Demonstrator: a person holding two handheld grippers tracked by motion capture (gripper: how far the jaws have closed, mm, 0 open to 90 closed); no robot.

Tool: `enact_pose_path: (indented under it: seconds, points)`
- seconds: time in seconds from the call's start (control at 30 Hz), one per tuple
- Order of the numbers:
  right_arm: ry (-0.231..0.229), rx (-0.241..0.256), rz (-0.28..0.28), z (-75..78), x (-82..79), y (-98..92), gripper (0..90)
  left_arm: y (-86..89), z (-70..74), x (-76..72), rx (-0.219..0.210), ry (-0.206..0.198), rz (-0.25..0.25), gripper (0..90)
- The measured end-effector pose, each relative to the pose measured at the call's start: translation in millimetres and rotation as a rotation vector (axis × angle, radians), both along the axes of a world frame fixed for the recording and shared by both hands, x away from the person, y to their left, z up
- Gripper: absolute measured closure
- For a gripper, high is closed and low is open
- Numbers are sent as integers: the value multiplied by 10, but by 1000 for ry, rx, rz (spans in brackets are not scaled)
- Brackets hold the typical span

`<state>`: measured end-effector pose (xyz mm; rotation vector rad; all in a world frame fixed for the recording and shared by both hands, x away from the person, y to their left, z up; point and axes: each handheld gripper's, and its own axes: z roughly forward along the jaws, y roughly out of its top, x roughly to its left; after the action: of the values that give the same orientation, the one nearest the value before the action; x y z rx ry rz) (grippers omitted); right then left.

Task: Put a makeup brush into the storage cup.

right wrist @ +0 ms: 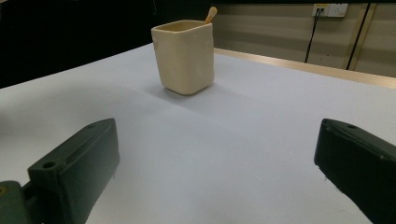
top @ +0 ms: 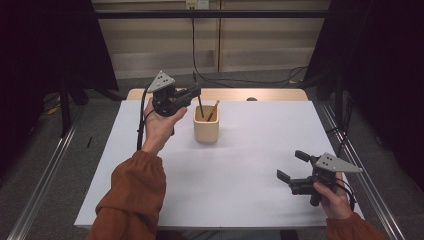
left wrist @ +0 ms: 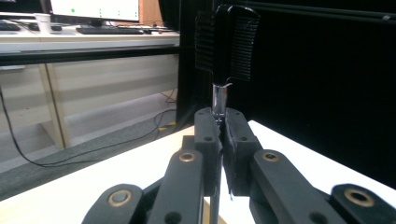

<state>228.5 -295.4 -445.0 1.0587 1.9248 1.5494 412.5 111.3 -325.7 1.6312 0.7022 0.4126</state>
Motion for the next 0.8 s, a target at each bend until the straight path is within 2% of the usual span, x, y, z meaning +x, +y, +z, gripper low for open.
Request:
enact_pose_path:
  seconds: [0.07,0.13,0.37,0.47,0.53,0.6,0.73,0.8]
  points:
    - [-3,1,0,5,0,-2,0,-4,-5,42,12,-6,4,856]
    - [-3,3,2,8,-2,-4,0,-8,-26,69,3,2,10,856]
    - [-1,6,5,4,-1,0,0,-35,-59,177,42,5,25,856]
    - [1,4,9,4,-3,5,0,-48,-47,212,27,1,28,856]
    - [6,5,13,0,-1,6,0,-75,-63,236,49,3,35,855]
    - [10,6,17,-5,3,5,0,-92,-83,259,48,8,40,855]
    - [8,9,17,-2,-4,5,0,-121,-134,294,71,12,36,855]
    - [6,9,16,-1,-3,2,0,-114,-152,302,68,16,30,855]
